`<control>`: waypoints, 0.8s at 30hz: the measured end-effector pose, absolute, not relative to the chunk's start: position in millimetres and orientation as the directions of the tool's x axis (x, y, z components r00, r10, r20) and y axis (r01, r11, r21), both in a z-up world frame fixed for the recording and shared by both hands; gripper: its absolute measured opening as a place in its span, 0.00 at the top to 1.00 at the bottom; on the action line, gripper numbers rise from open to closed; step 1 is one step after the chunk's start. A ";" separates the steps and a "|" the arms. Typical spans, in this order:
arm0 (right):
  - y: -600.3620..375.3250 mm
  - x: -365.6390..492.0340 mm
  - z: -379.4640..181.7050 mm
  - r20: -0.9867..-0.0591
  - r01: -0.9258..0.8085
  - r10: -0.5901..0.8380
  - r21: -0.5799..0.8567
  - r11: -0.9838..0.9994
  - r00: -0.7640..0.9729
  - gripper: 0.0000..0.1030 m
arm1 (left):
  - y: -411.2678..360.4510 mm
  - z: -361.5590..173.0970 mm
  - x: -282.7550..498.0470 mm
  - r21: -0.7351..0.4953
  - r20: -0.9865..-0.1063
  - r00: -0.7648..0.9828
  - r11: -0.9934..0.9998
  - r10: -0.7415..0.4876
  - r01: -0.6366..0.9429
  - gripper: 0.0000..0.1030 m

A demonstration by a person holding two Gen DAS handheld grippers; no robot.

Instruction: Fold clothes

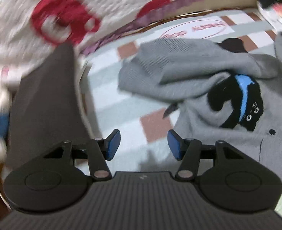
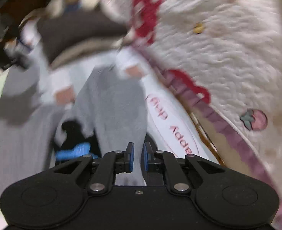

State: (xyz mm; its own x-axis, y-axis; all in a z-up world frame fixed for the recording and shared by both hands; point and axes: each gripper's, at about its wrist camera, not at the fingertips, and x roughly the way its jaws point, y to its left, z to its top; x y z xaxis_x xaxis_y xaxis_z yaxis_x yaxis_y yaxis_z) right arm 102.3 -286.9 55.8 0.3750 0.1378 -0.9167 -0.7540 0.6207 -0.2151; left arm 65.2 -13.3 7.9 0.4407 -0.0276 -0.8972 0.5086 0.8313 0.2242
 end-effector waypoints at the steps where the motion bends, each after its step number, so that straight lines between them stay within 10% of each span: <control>1: -283.3 105.5 55.1 -0.930 -0.782 0.115 -0.223 0.582 0.350 0.86 | -22.8 3.5 74.5 0.229 -0.890 0.455 0.819 -0.043 0.525 0.47; 24: -258.4 135.7 -72.3 -0.834 -0.728 0.465 0.118 0.675 0.296 0.55 | -40.7 -129.8 200.3 -0.249 -0.838 0.334 0.846 -0.432 0.471 0.32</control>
